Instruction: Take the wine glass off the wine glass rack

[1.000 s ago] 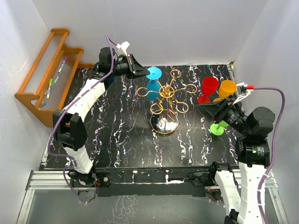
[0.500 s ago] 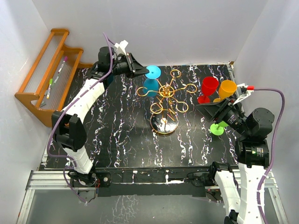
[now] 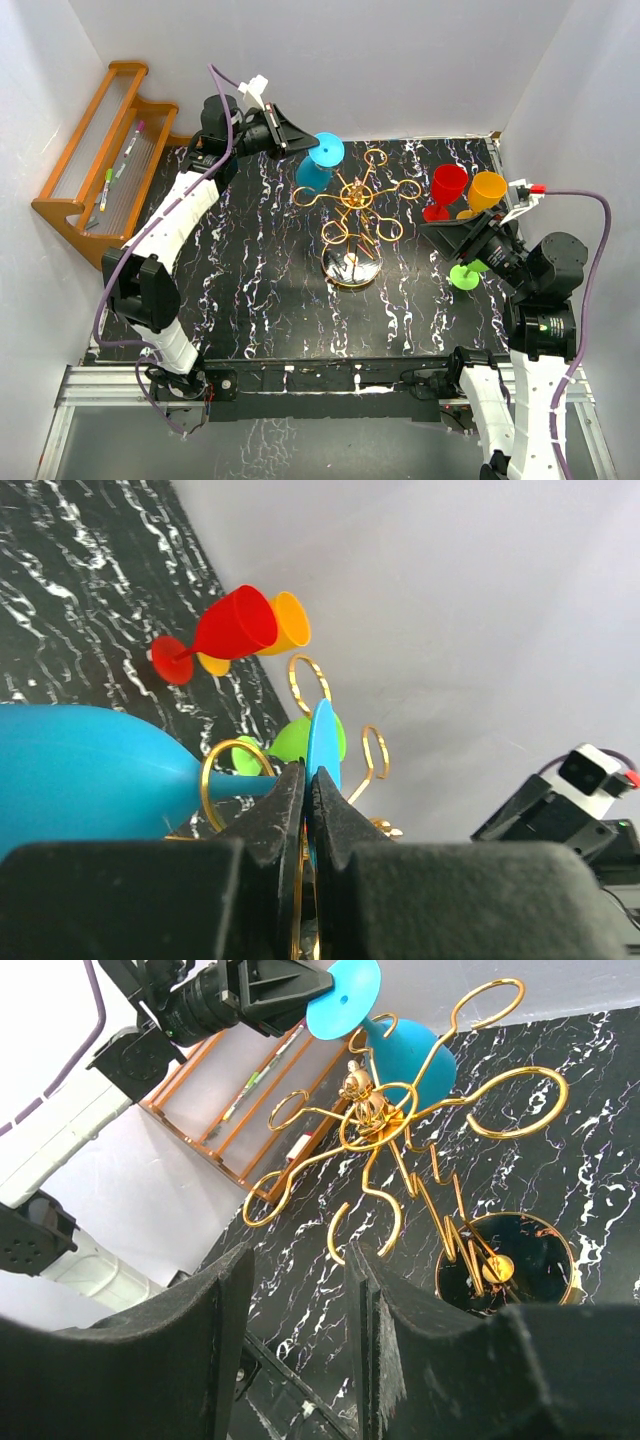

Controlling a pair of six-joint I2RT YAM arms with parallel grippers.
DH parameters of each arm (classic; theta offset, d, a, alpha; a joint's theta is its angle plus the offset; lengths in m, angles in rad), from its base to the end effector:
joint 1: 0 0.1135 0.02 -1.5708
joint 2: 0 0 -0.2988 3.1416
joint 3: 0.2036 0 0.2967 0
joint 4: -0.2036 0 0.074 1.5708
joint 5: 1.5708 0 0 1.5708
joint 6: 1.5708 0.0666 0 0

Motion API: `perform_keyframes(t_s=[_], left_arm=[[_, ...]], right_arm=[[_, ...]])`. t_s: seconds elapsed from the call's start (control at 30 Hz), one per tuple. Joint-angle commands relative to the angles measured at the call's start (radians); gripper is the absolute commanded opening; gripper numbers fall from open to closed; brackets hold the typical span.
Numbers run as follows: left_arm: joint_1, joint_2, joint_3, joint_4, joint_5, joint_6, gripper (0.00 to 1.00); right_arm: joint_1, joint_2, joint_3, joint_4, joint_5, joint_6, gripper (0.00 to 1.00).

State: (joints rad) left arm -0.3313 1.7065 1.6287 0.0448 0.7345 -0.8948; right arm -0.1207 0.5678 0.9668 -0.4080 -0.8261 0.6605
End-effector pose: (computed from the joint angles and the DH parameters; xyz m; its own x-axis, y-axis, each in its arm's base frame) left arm 0.4376 -0.1977 0.4427 -0.7020 -0.3708 -0.6081 0.5230 0.3111 -0.7935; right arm 0.1366 0.0328 0.4413 -0.4048 0.4680 -0.7856 -0.5065 0.6006 0.6187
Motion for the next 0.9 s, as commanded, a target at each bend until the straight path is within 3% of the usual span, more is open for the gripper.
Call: perform_keyframes(t_s=[0.0, 0.6, 0.87], left_arm=[[-0.005, -0.048, -0.006, 0.148, 0.085, -0.111, 0.00], [-0.029, -0.022, -0.008, 0.090, 0.149, -0.095, 0.00], [-0.072, 0.035, 0.062, 0.036, 0.141, -0.062, 0.00]], right_arm=[[-0.003, -0.019, 0.001, 0.066, 0.018, 0.010, 0.43], [-0.003, -0.026, -0.022, 0.098, 0.019, 0.045, 0.44], [-0.004, -0.026, -0.024, 0.101, 0.013, 0.048, 0.44]])
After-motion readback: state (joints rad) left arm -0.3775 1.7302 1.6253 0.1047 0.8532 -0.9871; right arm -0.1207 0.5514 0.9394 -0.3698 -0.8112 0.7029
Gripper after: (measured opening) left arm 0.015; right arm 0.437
